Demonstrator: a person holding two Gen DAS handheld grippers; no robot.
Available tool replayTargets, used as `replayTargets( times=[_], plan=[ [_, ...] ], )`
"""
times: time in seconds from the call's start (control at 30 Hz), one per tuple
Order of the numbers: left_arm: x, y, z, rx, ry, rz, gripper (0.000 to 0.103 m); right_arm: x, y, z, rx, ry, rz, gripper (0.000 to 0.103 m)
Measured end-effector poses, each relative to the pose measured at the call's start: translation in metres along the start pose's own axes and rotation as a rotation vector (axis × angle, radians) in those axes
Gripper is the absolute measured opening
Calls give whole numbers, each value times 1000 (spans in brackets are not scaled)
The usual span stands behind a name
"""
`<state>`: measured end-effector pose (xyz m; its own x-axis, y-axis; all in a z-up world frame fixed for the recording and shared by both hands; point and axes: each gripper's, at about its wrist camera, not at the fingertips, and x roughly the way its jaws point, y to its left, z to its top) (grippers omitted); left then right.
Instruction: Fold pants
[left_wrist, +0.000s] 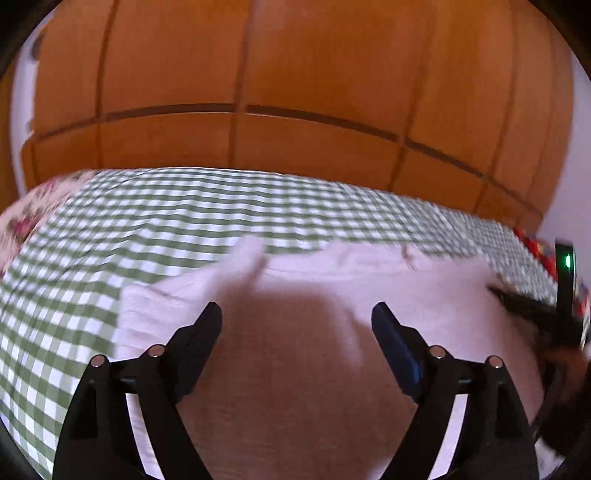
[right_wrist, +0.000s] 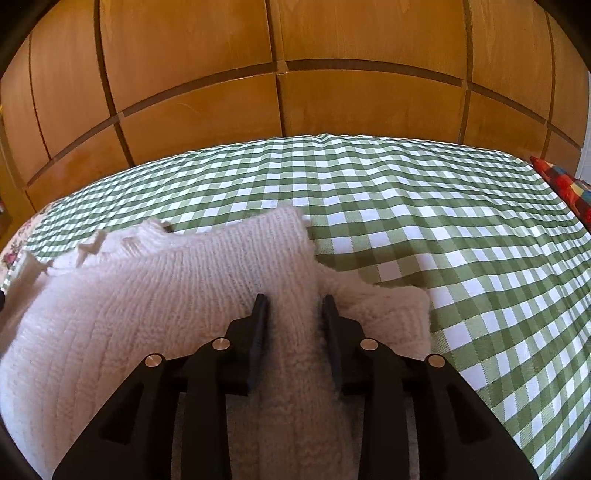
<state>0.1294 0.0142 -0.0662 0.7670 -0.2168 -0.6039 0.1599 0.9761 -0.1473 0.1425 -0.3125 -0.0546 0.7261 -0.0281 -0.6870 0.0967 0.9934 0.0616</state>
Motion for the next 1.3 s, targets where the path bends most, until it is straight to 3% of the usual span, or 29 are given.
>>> replayTargets(
  times=[0.1,0.2,0.37,0.43,0.47,0.53,0.63,0.7,0.73,0.83,0.93,1.07,1.3],
  plan=[
    [20,-4,-12,48,65,54,85,-1,-1,-1,3,-3,0,31],
    [23,6,-19,-3,50,4,86,-2,-1,-2,3,-8,-5,33],
    [22,5,-22,-7,44,-1,87,-5,2,-3,-1,-11,-27,37],
    [21,6,-25,-12,41,-9,87,-10,2,-2,-2,-8,-56,54],
    [20,7,-26,-14,41,-13,87,-16,2,-1,-1,-10,-83,56],
    [19,8,-27,-20,42,-22,87,-37,3,-1,10,-51,-117,56],
    [20,10,-27,-23,41,-26,87,-68,13,-6,14,-110,-30,53],
    [21,9,-28,-19,44,-20,88,-74,29,-9,-39,-107,21,50],
    [21,8,-28,-19,46,-20,88,-74,39,-10,-84,-100,52,43],
    [23,9,-27,-21,61,-16,89,-59,68,-13,-202,-36,118,40],
    [25,7,-17,-35,107,38,95,-32,73,-14,-203,36,83,40],
    [32,13,-7,-82,111,88,95,-20,55,-13,-111,26,65,47],
    [58,12,-5,-56,158,149,100,-9,65,-17,-121,-6,37,49]
  ],
)
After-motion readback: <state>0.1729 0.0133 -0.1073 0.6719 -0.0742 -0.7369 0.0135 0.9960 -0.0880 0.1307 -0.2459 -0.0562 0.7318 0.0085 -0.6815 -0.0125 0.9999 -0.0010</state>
